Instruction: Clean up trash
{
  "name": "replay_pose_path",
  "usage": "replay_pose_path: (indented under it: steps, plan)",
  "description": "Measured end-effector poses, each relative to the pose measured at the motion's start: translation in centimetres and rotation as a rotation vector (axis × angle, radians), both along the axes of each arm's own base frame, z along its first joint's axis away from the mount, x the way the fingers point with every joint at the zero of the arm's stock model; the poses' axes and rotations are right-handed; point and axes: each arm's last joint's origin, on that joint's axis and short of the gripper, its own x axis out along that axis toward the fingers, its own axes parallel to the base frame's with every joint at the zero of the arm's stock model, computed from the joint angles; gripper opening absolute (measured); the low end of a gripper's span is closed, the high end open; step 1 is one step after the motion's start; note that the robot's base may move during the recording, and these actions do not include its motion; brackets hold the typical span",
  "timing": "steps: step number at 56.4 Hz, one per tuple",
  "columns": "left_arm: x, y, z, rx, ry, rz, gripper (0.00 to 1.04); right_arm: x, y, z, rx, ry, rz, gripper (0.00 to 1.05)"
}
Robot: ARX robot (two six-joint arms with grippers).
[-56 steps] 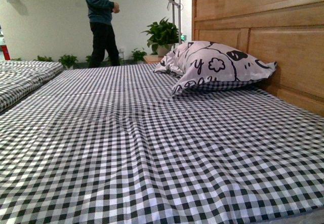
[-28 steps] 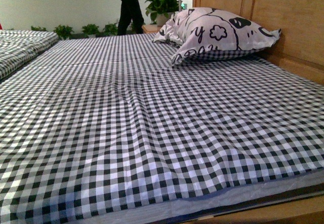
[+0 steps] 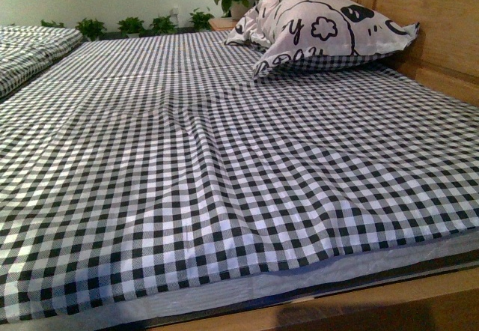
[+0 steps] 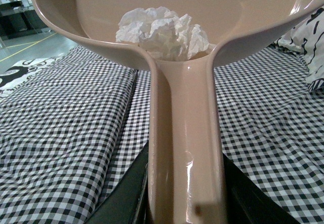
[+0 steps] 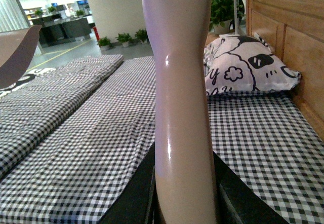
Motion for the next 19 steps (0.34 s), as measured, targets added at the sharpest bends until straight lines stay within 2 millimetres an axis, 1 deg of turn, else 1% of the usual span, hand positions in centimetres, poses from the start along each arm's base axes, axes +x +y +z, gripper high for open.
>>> replay_pose_path:
  steps: [19]
  plan:
    - [0.00, 0.00, 0.00, 0.000, 0.000, 0.000, 0.27, 0.00, 0.00, 0.00, 0.000, 0.000, 0.000, 0.20]
